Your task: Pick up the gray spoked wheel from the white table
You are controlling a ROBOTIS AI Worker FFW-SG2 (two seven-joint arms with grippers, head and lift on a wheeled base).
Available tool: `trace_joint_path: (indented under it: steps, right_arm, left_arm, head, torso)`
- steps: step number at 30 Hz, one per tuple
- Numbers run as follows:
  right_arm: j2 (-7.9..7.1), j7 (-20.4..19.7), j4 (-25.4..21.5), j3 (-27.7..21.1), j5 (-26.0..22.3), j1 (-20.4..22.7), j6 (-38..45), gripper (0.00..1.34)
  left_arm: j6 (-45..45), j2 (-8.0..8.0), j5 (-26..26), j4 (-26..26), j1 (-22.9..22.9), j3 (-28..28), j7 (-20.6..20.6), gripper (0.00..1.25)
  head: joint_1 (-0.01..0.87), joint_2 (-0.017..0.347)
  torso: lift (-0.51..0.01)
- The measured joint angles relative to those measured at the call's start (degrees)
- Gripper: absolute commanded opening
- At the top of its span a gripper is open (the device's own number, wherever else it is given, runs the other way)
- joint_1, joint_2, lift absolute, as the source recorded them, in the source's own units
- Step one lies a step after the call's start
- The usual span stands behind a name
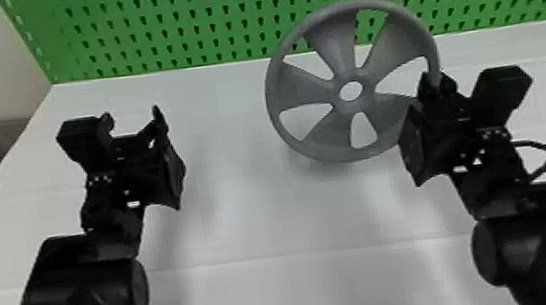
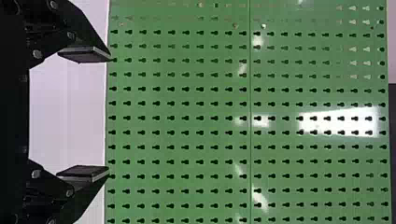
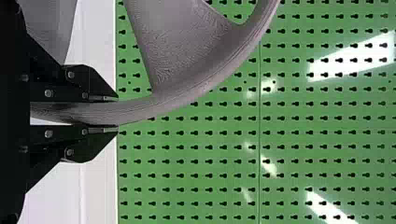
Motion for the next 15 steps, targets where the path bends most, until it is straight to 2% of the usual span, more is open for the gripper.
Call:
trace_joint_path:
  steps: [15]
  right_arm:
    - [-0.36,0.00,-0.09,0.21,-0.62,0.15,0.48,0.15]
  left_arm:
    - [0.11,-0.23,-0.42,0.00,-0.03,0.62,0.00,0.85]
  head:
    - [0.779,0.071]
  torso:
    - [-0.097]
